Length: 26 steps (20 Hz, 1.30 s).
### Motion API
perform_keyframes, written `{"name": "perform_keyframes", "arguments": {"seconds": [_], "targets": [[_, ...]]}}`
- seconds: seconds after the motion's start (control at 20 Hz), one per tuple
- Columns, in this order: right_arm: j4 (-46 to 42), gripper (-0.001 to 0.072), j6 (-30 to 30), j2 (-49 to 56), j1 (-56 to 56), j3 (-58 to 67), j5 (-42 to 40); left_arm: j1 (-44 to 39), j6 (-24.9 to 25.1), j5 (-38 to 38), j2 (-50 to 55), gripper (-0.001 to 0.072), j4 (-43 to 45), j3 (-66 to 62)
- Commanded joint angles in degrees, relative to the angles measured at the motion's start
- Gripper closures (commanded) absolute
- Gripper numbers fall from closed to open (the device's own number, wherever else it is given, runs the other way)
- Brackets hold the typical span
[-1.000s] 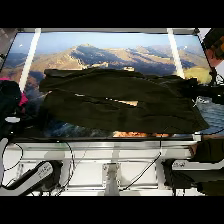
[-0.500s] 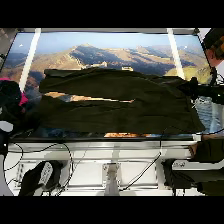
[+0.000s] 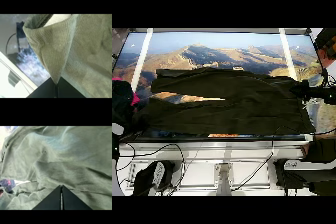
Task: Fold the clothes and pants, and hang the long-sleeved shirts on hangers.
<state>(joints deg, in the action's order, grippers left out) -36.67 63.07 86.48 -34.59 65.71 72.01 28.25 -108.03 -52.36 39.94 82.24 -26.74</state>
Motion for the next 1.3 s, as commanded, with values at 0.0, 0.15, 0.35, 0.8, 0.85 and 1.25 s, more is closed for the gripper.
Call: {"name": "perform_keyframes", "arguments": {"seconds": [0.0, 0.15, 0.35, 0.8, 0.85, 1.25], "targets": [[-1.3, 0.0687, 0.8, 0.0, -0.1, 0.0, 0.1, 0.0, -0.2, -0.1, -0.2, 0.0702, 0.0, 0.1], [-1.6, 0.0689, 0.8, -0.1, -0.7, 0.0, 0.5, 0.0, -0.2, 0.3, -0.2, 0.0702, 0.0, 0.1], [-1.5, 0.069, 0.7, -4.4, -7.9, -7.2, 0.7, 0.0, -0.2, 1.1, -0.2, 0.0702, 0.0, 0.1], [-9.9, 0.0461, 11.2, -24.2, -29.9, -28.7, 2.7, 0.0, 0.1, 4.5, -0.2, 0.07, 0.0, 0.1], [-16.0, 0.0325, 16.6, -24.7, -30.3, -28.9, 4.1, 0.0, 0.1, 4.7, -0.2, 0.07, 0.0, 0.1], [-32.3, 0.0229, 24.9, -24.4, -30.3, -28.9, 7.2, 0.0, 2.6, 5.9, -0.2, 0.07, 0.0, 0.1]]}}
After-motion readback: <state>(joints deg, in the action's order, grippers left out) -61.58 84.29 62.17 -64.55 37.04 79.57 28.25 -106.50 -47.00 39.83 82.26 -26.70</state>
